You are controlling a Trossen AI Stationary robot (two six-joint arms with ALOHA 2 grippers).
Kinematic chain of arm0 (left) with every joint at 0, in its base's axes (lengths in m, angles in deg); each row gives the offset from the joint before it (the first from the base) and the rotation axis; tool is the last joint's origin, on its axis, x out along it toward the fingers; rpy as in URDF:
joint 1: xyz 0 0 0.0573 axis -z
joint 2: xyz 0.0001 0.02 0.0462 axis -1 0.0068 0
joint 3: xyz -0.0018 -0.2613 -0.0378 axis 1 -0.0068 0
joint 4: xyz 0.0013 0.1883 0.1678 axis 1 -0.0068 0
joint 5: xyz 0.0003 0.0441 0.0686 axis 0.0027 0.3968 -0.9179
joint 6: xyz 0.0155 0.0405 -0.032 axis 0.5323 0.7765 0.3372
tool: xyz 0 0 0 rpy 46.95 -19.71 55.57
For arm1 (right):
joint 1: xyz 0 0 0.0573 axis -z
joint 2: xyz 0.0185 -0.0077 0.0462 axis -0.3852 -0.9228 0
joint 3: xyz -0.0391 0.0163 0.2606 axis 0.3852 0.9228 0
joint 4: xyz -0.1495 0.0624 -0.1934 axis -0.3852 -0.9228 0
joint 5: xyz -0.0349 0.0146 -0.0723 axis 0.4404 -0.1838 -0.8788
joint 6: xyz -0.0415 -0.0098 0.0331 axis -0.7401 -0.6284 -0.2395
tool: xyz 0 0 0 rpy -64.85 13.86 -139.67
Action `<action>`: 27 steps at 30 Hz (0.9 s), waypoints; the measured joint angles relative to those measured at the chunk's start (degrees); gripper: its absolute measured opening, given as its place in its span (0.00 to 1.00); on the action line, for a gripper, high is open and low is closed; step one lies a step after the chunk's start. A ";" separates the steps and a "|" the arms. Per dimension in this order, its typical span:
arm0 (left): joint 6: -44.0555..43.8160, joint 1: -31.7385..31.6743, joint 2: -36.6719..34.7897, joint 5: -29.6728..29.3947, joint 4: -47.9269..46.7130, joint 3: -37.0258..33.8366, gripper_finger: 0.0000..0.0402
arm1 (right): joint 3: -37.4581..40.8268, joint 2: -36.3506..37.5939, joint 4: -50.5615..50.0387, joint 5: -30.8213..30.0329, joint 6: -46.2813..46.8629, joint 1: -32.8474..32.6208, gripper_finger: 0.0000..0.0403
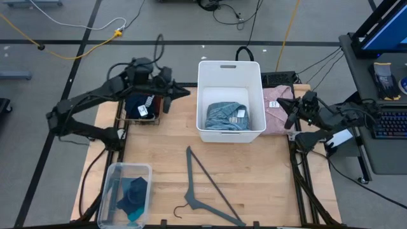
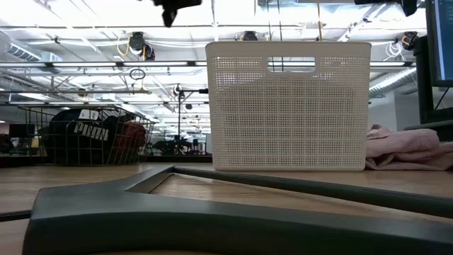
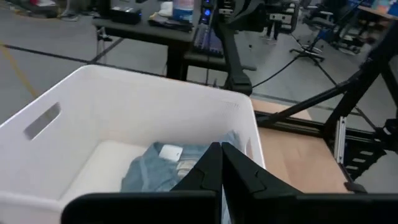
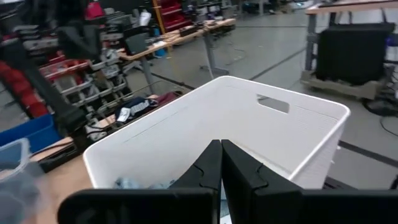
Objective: Pick & Place Cloths
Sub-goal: Put the pink polo shirt into the white laundry bin
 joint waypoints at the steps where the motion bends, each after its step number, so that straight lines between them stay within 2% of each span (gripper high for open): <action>1: 0.11 -0.48 -1.47 0.01 0.18 -1.53 0.01 | 0.00 0.00 -0.27 0.00 0.59 0.64 0.00; 6: 1.51 -3.76 -8.54 1.18 2.18 -8.29 0.01 | -0.02 -0.63 -0.34 0.02 2.49 4.40 0.00; 12: 1.21 -8.81 -13.83 5.92 4.34 -13.83 0.02 | -0.46 -1.92 -1.04 0.05 4.71 10.57 0.00; 19: 1.09 -14.49 -16.16 10.59 5.39 -17.42 0.02 | -7.27 -7.38 -10.37 0.93 10.80 17.87 0.00; 27: 1.85 -18.60 -16.19 16.07 5.68 -19.05 0.02 | -16.09 -16.11 -25.64 13.06 22.75 27.99 0.00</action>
